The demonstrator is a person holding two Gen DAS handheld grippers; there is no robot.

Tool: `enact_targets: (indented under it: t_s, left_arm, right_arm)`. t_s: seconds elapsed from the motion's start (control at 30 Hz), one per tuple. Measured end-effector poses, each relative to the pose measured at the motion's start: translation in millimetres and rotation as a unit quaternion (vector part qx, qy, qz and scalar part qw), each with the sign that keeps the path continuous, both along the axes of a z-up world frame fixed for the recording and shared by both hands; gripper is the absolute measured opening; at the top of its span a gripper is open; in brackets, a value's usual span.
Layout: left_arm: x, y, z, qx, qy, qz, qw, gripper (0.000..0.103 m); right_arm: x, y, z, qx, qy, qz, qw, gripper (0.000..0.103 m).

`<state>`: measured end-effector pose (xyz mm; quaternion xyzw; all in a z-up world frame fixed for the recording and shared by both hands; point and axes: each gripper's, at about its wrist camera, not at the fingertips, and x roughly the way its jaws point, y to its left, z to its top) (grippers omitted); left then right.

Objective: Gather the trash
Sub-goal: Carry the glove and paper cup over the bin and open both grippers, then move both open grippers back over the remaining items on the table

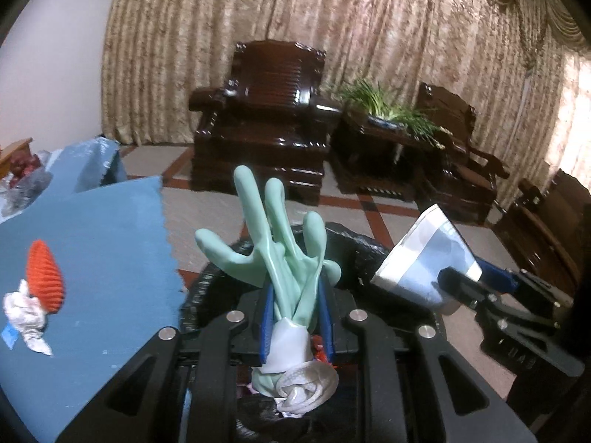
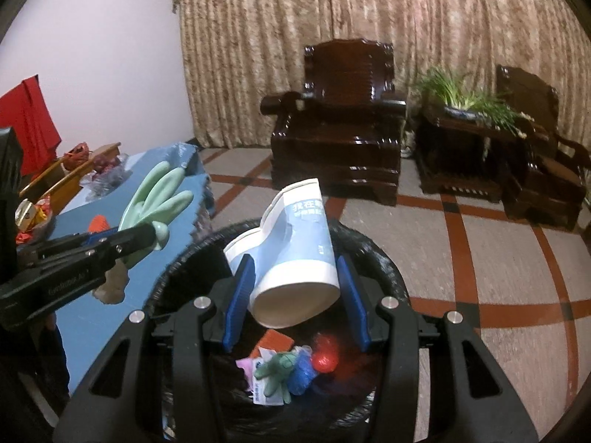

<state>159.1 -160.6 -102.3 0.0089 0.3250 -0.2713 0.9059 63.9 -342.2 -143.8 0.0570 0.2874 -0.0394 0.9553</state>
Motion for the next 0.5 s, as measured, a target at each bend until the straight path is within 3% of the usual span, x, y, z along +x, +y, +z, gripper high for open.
enact_targets:
  t_s: [0.1,0.2,0.23,0.3,0.37,0.5]
  left_arm:
    - [5.9,-10.3,-3.9,-0.004,0.008,-0.014,0.9999,0.021]
    - [11.0,-16.8,-6.3,-0.013,0.017,-0.033,0.9992,0.032]
    - [11.4,-16.1,-6.6,-0.022,0.02,-0.038,0.9988,0.036]
    - [10.5,-14.0,-4.8,-0.027,0.015,-0.041,0.9987,0.049]
    - [8.1,-10.1,-1.9,-0.025,0.003,-0.038,0.9989,0.063]
    - [5.1,5.0,6.8,-0.026,-0.01,-0.023,0.9993,0.079]
  right_arm:
    - [3.9,-5.8,-11.7,0.003,0.01,-0.003,1.0,0.045]
    - [8.3,-8.7,-19.8,-0.003,0.019,-0.007,1.0,0.047]
    - [8.9,-10.7,-22.7,-0.007,0.022,-0.011,1.0,0.051]
    - [9.4,-12.7,-28.4,-0.009,0.028,-0.02,0.999,0.068]
    - [8.2,-12.7,-31.8,-0.013,0.031,-0.027,0.999,0.072]
    - [0.0,-10.3,-32.2,-0.011,0.026,-0.032,0.999,0.091]
